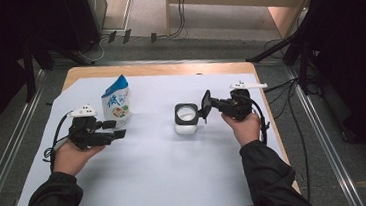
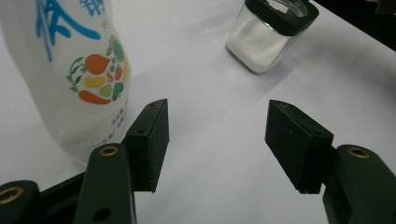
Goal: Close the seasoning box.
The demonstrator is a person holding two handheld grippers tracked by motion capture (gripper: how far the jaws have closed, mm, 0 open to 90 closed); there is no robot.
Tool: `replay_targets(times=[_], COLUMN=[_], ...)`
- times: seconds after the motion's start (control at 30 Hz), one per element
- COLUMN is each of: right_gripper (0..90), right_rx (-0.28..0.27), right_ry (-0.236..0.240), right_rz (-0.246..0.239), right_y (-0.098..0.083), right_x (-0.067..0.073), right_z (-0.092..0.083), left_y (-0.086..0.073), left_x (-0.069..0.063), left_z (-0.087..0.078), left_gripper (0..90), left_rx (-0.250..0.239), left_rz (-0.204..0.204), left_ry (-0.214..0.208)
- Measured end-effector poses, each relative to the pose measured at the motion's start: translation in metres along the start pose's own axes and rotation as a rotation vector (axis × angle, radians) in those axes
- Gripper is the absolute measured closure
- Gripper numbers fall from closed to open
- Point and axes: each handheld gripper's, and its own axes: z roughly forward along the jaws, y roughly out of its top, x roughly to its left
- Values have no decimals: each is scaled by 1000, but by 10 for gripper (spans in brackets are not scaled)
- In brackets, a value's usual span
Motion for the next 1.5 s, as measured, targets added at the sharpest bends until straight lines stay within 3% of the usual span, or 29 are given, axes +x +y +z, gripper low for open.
replay_targets(times=[0.37, 0.7, 1.0, 1.13, 1.5], right_gripper=[900, 900, 900, 810, 683], right_rx=[-15, 7, 34, 22, 3], right_ry=[4, 23, 36, 33, 8], right_rz=[10, -5, -35, -40, -53], right_y=[2, 1, -1, 0, -1], right_x=[5, 13, 20, 19, 9], right_z=[6, 17, 26, 24, 11], left_y=[0, -4, -5, -5, -4], left_x=[-13, -10, -8, -9, -7], left_z=[8, 12, 12, 13, 16], left_gripper=[399, 399, 397, 385, 376], left_rx=[27, 23, 22, 26, 37], left_rz=[42, 30, 42, 46, 40], left_ry=[-37, -46, -49, -44, -45])
